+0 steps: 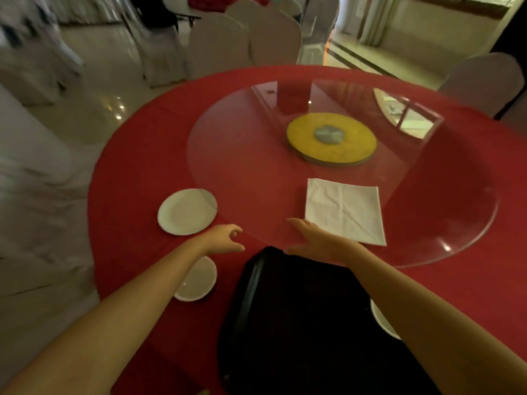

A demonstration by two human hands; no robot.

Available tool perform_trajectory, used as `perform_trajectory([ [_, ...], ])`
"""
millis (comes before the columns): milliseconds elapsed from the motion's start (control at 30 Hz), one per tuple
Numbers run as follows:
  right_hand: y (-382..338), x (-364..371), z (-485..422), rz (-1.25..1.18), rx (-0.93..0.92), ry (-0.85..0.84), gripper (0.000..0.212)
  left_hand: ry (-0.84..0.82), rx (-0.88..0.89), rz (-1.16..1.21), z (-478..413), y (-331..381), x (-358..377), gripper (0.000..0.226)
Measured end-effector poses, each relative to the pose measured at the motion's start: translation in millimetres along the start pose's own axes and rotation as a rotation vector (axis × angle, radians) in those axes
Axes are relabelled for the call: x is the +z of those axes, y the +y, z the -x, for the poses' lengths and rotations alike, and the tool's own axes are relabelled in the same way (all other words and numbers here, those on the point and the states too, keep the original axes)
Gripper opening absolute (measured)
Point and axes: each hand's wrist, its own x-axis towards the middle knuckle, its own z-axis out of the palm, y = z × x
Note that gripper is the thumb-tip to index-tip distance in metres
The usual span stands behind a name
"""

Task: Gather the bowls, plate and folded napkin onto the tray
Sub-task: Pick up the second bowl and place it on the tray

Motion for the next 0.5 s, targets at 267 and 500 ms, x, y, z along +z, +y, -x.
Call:
perform_trajectory([
  [267, -96, 39, -94, 0.076, -0.037, -0.209, 0.100, 0.003, -0.030, 0.128, 8, -121, -56, 0.066],
  [500, -127, 94, -112, 0.155, -0.042, -0.413, 0.115, -0.210, 0.030, 0.127, 26, -177, -41, 0.091],
])
